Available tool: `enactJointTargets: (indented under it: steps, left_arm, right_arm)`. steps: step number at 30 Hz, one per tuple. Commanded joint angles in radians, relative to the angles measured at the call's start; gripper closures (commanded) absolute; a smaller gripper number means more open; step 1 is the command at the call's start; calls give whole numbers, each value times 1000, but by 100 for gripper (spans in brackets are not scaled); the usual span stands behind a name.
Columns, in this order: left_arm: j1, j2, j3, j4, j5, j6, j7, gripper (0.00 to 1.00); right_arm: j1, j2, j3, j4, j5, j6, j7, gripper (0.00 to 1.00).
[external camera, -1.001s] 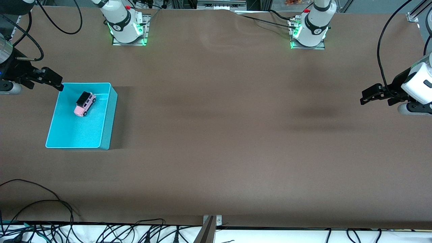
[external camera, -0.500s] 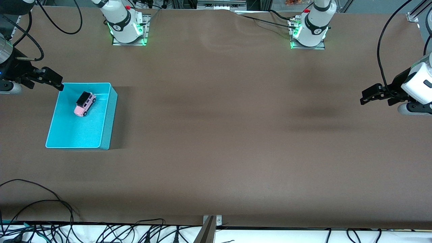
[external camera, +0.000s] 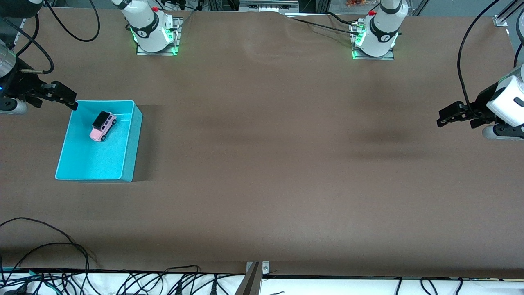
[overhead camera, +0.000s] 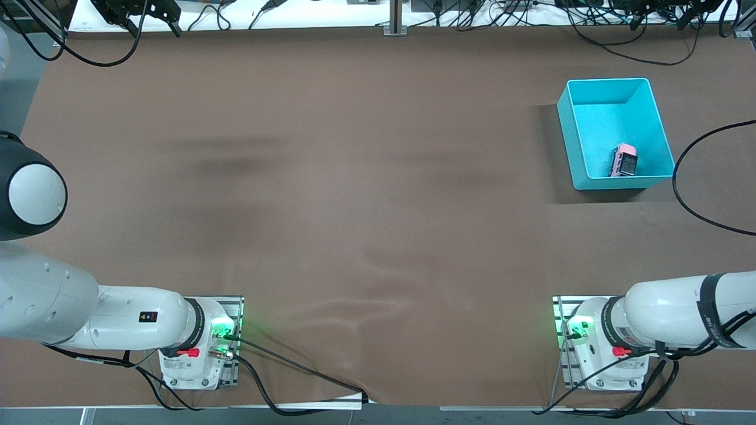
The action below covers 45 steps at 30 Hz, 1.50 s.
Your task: Wind and store pink jeep toy
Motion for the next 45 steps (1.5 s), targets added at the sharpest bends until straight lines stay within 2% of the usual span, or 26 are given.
enactJointTargets:
  steps: [1,6,14,21,28,45]
  left_arm:
    - [-1,5,0,11,6,4,17,0]
    - [-2,5,0,11,8,4,17,0]
    - [-2,5,0,11,9,4,17,0]
    - [-4,11,0,11,9,4,17,0]
    - [-4,11,0,11,9,4,17,0]
    - [-4,11,0,11,9,4,17,0]
  right_arm:
    - [3,4,14,33,19,-55,-2,0]
    - [3,10,40,72,18,-121,-1,0]
    - [14,13,40,72,22,-193,7,0]
    - [12,11,34,67,60,-199,16,0]
    - [12,10,36,64,60,-204,73,0]
    - [14,11,39,72,59,-190,72,0]
